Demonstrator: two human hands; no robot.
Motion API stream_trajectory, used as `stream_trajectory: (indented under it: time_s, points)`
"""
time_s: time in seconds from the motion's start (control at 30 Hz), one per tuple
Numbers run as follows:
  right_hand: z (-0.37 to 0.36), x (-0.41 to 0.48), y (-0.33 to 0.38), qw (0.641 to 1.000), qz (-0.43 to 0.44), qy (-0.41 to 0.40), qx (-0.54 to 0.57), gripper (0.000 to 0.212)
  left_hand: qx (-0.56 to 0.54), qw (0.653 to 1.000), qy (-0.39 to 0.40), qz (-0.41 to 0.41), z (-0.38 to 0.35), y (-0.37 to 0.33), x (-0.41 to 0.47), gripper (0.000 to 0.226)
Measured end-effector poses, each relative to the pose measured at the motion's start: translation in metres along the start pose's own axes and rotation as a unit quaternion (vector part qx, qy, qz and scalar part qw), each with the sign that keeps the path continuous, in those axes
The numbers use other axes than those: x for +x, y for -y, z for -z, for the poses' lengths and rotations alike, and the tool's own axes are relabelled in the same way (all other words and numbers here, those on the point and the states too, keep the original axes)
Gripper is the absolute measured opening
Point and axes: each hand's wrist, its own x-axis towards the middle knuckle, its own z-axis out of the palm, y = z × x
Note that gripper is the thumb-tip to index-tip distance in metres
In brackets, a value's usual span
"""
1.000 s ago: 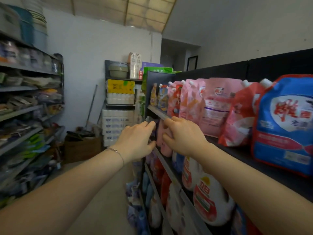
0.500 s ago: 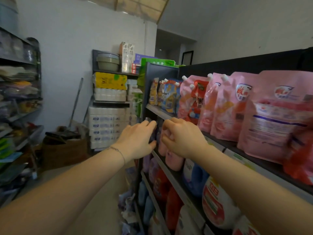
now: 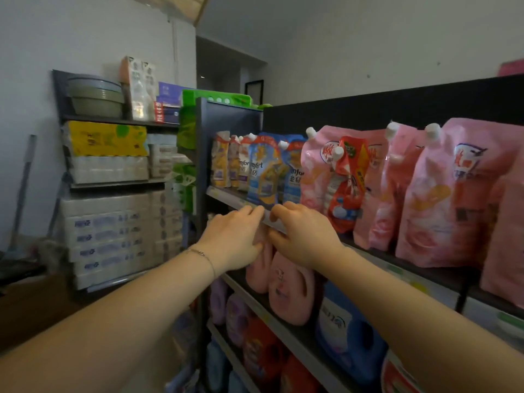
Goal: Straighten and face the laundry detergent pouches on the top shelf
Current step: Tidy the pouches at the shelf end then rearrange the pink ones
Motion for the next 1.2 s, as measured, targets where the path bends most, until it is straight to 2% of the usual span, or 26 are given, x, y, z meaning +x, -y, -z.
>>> stream_trajectory:
  time_s: [0.1, 0.23, 0.33, 0.47, 0.57, 0.67, 0.73, 0.9, 1.03, 1.1, 1.2]
  points:
    - [-0.02, 0.017, -0.015, 1.0, -0.022, 0.001, -0.016, 0.026, -0.025, 0.999, -0.016, -0.031, -0.023, 0.011, 0.033, 0.046]
    - [-0.043, 0.038, -0.043, 0.998, -0.038, 0.007, -0.05, 0.023, -0.021, 0.998, -0.017, -0.056, -0.05, 0.024, 0.073, 0.06]
    - [-0.058, 0.055, -0.067, 0.995, -0.068, 0.004, -0.068, 0.024, -0.03, 0.997, -0.006, -0.067, -0.07, 0.034, 0.107, 0.057]
    - [-0.07, 0.078, -0.093, 0.991, -0.075, 0.015, -0.109, 0.021, -0.083, 0.993, 0.018, -0.077, -0.092, 0.041, 0.155, 0.044]
    - [-0.075, 0.087, -0.11, 0.986, -0.07, 0.013, -0.15, 0.022, -0.158, 0.984, 0.048, -0.07, -0.105, 0.039, 0.189, 0.058]
    - [-0.08, 0.086, -0.123, 0.98, -0.086, 0.013, -0.177, 0.02, -0.26, 0.959, 0.087, -0.07, -0.12, 0.033, 0.214, 0.087]
    - [-0.082, 0.085, -0.13, 0.976, -0.094, 0.008, -0.195, 0.018, -0.338, 0.933, 0.097, -0.081, -0.13, 0.027, 0.226, 0.083]
    - [-0.085, 0.078, -0.132, 0.972, -0.107, -0.013, -0.211, 0.021, -0.51, 0.853, 0.081, -0.079, -0.154, 0.012, 0.248, 0.054]
    - [-0.09, 0.069, -0.127, 0.966, -0.121, -0.066, -0.22, 0.018, -0.588, 0.804, 0.047, -0.073, -0.167, 0.009, 0.251, 0.071]
    - [-0.093, 0.066, -0.122, 0.958, -0.136, -0.096, -0.232, 0.018, -0.603, 0.795, 0.02, -0.061, -0.178, 0.008, 0.248, 0.079]
    - [-0.099, 0.06, -0.11, 0.939, -0.184, -0.143, -0.254, 0.021, -0.562, 0.825, -0.007, -0.055, -0.187, 0.007, 0.244, 0.083]
